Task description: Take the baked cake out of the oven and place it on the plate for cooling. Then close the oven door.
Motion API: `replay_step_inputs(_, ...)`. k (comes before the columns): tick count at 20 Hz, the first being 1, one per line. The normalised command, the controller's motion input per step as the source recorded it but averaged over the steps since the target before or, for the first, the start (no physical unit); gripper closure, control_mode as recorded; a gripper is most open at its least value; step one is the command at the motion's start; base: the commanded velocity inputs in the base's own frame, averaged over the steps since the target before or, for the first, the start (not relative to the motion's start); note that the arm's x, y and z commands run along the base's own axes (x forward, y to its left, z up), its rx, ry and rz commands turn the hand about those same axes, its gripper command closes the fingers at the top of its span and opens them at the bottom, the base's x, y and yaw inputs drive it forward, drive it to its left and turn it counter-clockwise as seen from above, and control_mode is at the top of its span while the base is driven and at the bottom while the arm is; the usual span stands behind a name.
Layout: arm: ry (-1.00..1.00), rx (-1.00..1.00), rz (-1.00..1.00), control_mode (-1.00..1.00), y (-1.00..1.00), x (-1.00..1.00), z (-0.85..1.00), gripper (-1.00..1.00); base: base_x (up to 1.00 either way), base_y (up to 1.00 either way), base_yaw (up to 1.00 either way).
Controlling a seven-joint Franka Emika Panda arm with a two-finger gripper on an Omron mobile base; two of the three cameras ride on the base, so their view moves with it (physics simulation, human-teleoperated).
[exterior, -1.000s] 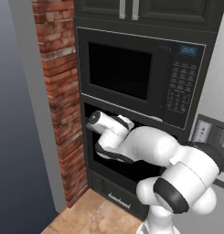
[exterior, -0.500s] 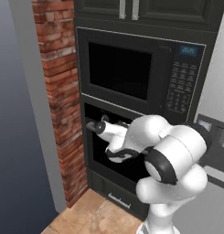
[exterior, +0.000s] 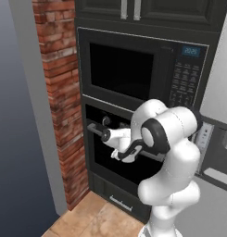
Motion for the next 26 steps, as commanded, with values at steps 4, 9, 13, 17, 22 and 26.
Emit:
replay_step_inputs(4, 0.00, -0.05, 0.00, -1.00, -0.08, 0.46, -0.38, -1.00, 0.00, 0.00, 0.00)
replay_step_inputs(9, 0.00, -0.04, 0.00, -1.00, -0.08, 0.39, -0.45, -1.00, 0.00, 0.00, 0.00)
replay_step_inputs(13, 0.00, -0.02, 0.00, -1.00, -0.05, 0.24, -0.45, 1.00, 0.00, 0.00, 0.00)
replay_step_inputs(17, 0.02, 0.00, 0.02, -1.00, 0.00, 0.04, -0.43, 1.00, 0.00, 0.00, 0.00)
replay_step_inputs(22, 0.14, 0.00, 0.08, -1.00, 0.42, -0.31, -0.61, 1.00, 0.00, 0.00, 0.00)
replay_step_inputs(26, 0.19, 0.00, 0.11, -1.00, 0.78, -0.66, -0.72, 1.00, 0.00, 0.00, 0.00)
